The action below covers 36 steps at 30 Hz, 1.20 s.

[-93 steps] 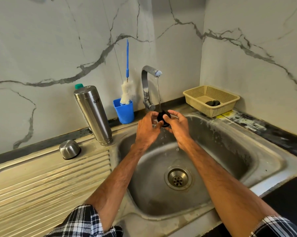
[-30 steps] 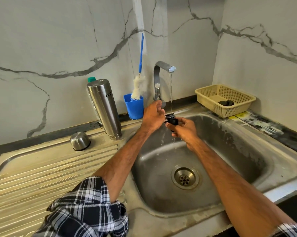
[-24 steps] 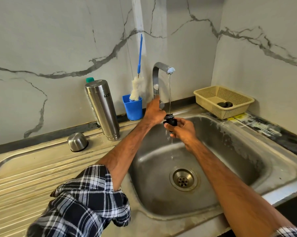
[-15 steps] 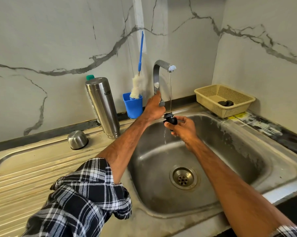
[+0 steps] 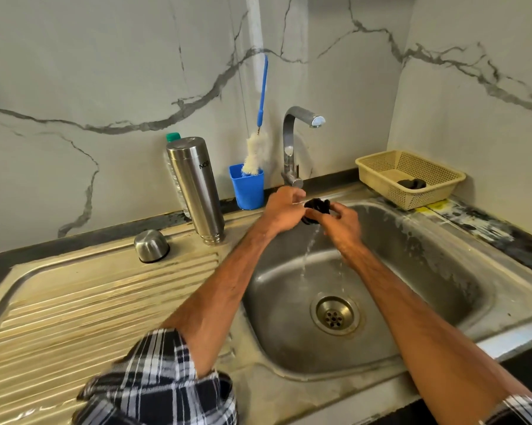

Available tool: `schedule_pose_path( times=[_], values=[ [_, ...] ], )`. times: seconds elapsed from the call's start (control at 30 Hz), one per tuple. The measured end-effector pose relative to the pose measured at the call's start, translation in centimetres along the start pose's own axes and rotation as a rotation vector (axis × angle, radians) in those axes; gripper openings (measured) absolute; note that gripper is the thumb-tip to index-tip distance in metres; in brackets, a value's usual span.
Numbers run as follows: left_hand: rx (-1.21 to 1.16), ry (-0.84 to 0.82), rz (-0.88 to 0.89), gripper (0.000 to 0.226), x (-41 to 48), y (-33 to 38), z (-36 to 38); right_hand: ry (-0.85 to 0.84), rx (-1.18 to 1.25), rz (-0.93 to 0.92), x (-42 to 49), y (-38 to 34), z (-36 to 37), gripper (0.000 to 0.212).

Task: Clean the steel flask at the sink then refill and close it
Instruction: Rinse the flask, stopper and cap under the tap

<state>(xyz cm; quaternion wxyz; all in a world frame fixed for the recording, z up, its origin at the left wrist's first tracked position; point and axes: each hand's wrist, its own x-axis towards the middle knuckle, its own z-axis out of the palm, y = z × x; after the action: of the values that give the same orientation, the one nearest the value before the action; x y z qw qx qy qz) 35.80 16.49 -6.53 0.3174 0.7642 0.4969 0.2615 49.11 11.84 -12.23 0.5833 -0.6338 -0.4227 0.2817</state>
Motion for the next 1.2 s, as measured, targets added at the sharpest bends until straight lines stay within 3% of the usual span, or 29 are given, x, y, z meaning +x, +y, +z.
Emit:
schedule_pose_path(
  times=[0.13, 0.4, 0.5, 0.6, 0.63, 0.73, 0.77, 0.87, 0.9, 1.0, 1.13, 1.2],
  values=[
    [-0.184, 0.043, 0.026, 0.035, -4.2, -0.5, 0.8, -0.042, -0.145, -0.078, -1.3, -1.0, -0.3, 0.034],
    [-0.236, 0.095, -0.014, 0.039, -8.0, -3.1, 0.8, -0.213, -0.387, -0.251, -3.4, -2.3, 0.8, 0.031],
    [-0.231, 0.17, -0.061, 0.048, -8.2, -3.8, 0.2, -0.112, -0.421, -0.342, -3.9, -3.6, 0.6, 0.043],
    [-0.259, 0.264, -0.086, 0.044, -8.0, -4.0, -0.1, 0.077, -0.301, -0.48, -4.0, -4.9, 0.2, 0.046],
    [-0.266, 0.282, -0.086, 0.043, -8.0, -3.9, -0.2, 0.083, -0.307, -0.468, -4.1, -4.7, 0.2, 0.046],
    [-0.268, 0.306, -0.074, 0.039, -8.0, -3.7, -0.3, -0.148, -0.525, -0.239, -4.2, -2.9, 0.4, 0.038],
    [-0.27, 0.305, -0.07, 0.038, -8.1, -3.7, -0.3, -0.155, -0.554, -0.22, -4.4, -2.7, 0.4, 0.035],
    [-0.271, 0.303, -0.057, 0.038, -8.0, -3.3, -0.3, 0.069, -0.404, -0.356, -4.6, -3.6, -0.1, 0.041],
    [-0.27, 0.309, -0.053, 0.037, -8.0, -3.2, -0.4, 0.071, -0.399, -0.358, -4.6, -3.8, -0.1, 0.042],
    [-0.273, 0.292, -0.039, 0.035, -8.2, -3.1, -0.3, -0.168, -0.635, -0.162, -4.4, -2.4, 0.3, 0.034],
    [-0.266, 0.274, -0.024, 0.032, -8.0, -3.2, -0.2, 0.015, -0.565, -0.328, -4.3, -2.9, -0.1, 0.04],
    [-0.28, 0.275, -0.027, 0.031, -7.9, -3.4, -0.2, -0.143, -0.651, -0.251, -4.3, -2.9, -0.1, 0.038]
  ],
)
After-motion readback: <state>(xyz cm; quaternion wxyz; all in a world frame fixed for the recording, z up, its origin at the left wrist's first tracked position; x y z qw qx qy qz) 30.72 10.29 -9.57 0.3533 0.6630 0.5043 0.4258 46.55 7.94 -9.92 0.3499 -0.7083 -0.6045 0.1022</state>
